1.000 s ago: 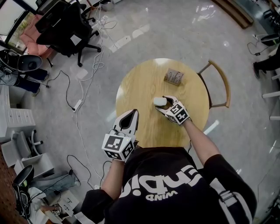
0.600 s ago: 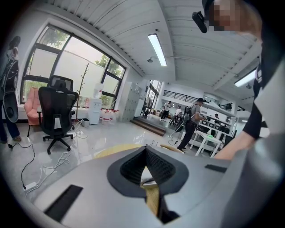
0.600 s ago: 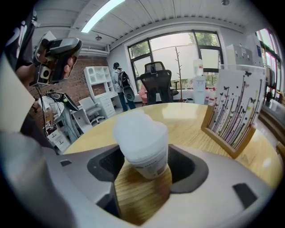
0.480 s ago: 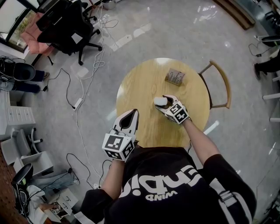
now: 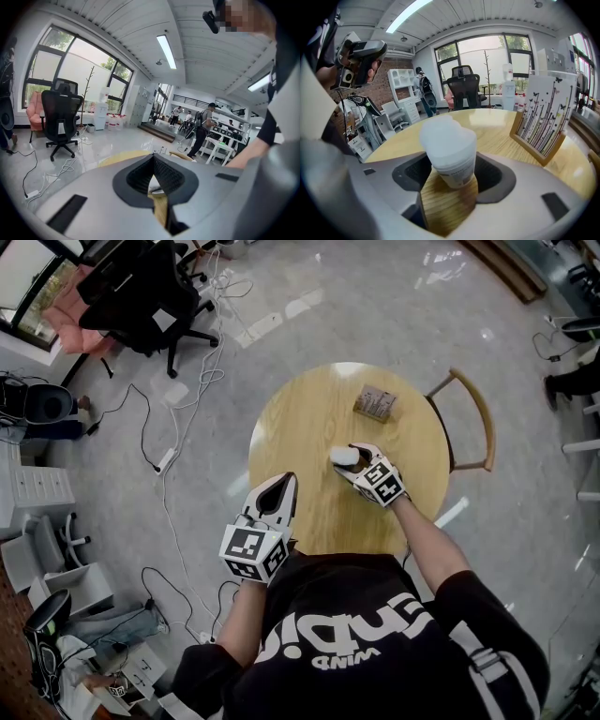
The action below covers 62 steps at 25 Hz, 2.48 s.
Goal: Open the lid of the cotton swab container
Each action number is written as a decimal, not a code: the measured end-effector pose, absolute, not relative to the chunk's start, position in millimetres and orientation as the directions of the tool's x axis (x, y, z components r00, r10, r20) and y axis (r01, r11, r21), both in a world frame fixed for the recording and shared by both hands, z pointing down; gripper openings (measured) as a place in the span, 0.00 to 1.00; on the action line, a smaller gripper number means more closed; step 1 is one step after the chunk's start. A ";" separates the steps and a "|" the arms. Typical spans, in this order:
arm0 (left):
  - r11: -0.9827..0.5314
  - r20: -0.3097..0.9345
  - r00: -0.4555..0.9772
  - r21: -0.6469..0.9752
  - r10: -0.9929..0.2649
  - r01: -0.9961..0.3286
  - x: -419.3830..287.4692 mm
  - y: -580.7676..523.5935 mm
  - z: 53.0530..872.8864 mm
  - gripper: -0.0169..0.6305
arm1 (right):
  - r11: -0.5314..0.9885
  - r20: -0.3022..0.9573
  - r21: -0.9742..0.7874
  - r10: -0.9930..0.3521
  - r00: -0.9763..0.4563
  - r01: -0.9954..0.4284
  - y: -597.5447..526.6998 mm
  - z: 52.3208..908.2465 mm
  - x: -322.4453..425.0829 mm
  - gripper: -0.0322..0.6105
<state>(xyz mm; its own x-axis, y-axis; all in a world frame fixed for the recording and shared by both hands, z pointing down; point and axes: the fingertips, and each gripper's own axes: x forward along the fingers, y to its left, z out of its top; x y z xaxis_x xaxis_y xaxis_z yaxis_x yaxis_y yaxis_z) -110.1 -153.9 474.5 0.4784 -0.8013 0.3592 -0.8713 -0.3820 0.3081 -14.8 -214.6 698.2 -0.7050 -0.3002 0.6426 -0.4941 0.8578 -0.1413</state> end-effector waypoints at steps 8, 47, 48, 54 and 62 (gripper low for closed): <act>-0.386 0.359 0.483 0.310 -0.799 -0.869 -107.1 -151.1 477.4 0.04 | 0.861 0.633 -0.120 -0.317 -0.706 -0.494 -209.7 694.4 -8.8 0.47; -0.492 0.290 0.567 0.294 -0.771 -0.819 -83.7 -146.2 454.3 0.04 | 0.827 0.525 -0.152 -0.396 -0.753 -0.541 -167.3 544.0 23.5 0.46; -0.497 0.287 0.570 0.290 -0.770 -0.818 -83.3 -145.4 452.2 0.04 | 0.829 0.522 -0.149 -0.397 -0.755 -0.539 -163.5 538.2 24.5 0.46; -0.530 0.261 0.588 0.262 -0.766 -0.806 -83.1 -140.3 438.0 0.04 | 0.843 0.507 -0.116 -0.405 -0.761 -0.526 -140.2 506.2 31.1 0.46; -0.589 0.199 0.623 0.207 -0.757 -0.781 -80.3 -139.4 412.8 0.04 | 0.830 0.492 -0.109 -0.433 -0.755 -0.547 -127.5 494.9 42.1 0.46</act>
